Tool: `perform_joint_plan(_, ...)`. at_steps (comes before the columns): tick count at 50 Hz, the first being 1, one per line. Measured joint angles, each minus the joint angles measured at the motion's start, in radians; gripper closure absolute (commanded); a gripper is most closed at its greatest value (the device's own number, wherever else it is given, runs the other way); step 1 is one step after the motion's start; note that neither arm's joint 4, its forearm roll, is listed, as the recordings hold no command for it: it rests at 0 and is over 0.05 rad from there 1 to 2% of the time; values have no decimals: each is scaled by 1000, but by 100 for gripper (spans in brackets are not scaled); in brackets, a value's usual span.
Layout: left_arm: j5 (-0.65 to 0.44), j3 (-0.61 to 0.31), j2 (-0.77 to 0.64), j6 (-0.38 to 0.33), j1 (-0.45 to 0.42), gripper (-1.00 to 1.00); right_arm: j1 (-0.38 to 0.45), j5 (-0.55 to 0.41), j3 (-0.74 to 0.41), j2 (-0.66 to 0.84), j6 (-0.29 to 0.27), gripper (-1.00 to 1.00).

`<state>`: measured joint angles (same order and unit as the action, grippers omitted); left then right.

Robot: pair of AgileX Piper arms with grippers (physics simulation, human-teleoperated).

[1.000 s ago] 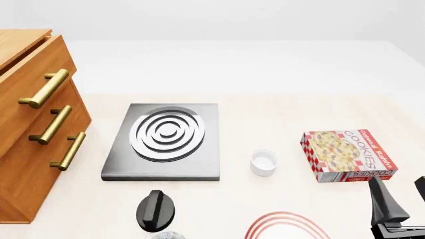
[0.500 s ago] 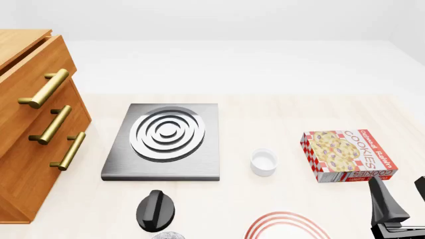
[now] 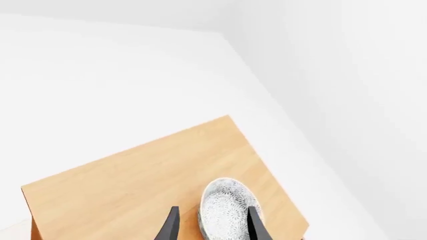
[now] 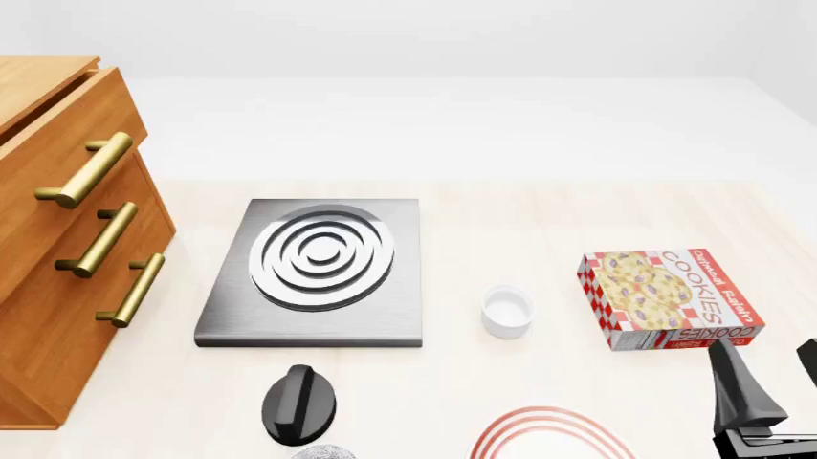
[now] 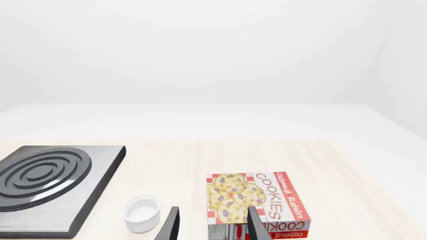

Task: Pick the akita bowl on the wooden cabinet and place it on the plate.

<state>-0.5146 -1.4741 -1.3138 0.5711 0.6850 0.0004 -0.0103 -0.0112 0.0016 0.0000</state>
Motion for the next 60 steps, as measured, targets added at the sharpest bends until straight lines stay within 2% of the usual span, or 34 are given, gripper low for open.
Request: perform_joint_plan(60, 40, 34, -45, -22, -35, -100, 0, 0, 0, 0, 0, -100)
